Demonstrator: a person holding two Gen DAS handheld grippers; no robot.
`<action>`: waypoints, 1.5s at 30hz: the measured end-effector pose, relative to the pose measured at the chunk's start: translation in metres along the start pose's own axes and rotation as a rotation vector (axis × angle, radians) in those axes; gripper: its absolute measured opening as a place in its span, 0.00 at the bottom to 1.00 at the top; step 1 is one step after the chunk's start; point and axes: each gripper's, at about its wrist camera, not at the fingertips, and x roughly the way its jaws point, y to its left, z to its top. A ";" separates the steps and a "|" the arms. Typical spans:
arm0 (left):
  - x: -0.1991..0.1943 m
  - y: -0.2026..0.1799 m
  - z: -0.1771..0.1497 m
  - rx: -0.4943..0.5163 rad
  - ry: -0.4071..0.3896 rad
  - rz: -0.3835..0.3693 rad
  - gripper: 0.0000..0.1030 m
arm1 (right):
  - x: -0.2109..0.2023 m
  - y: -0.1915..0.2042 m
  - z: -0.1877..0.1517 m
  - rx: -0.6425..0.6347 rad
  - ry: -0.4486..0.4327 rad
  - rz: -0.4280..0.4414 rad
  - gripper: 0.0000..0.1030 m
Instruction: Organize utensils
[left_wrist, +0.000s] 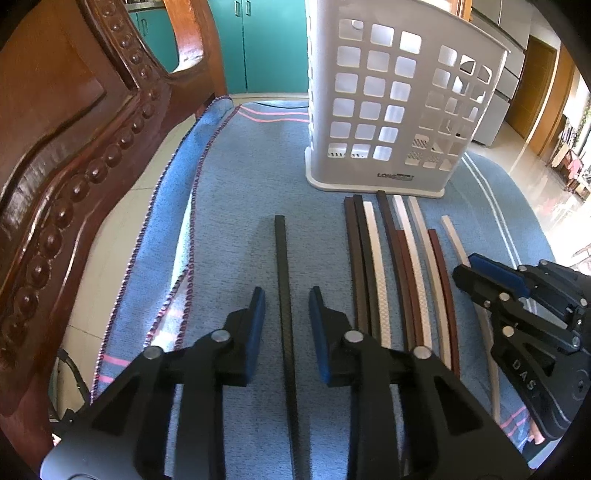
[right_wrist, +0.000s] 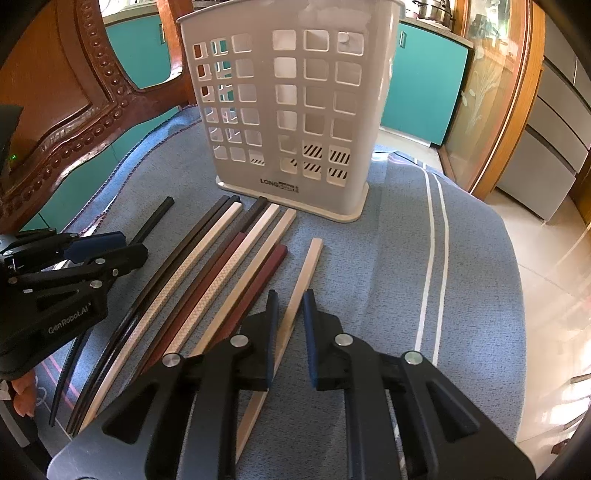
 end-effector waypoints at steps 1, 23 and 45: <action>0.000 0.000 0.000 0.000 0.001 -0.005 0.17 | 0.000 0.000 0.000 -0.001 0.000 0.001 0.14; -0.025 -0.001 -0.005 -0.005 -0.025 -0.098 0.07 | -0.004 -0.002 0.000 0.010 -0.015 0.005 0.13; -0.011 0.016 -0.010 -0.018 0.014 -0.030 0.07 | -0.006 -0.016 0.001 0.033 -0.010 -0.032 0.08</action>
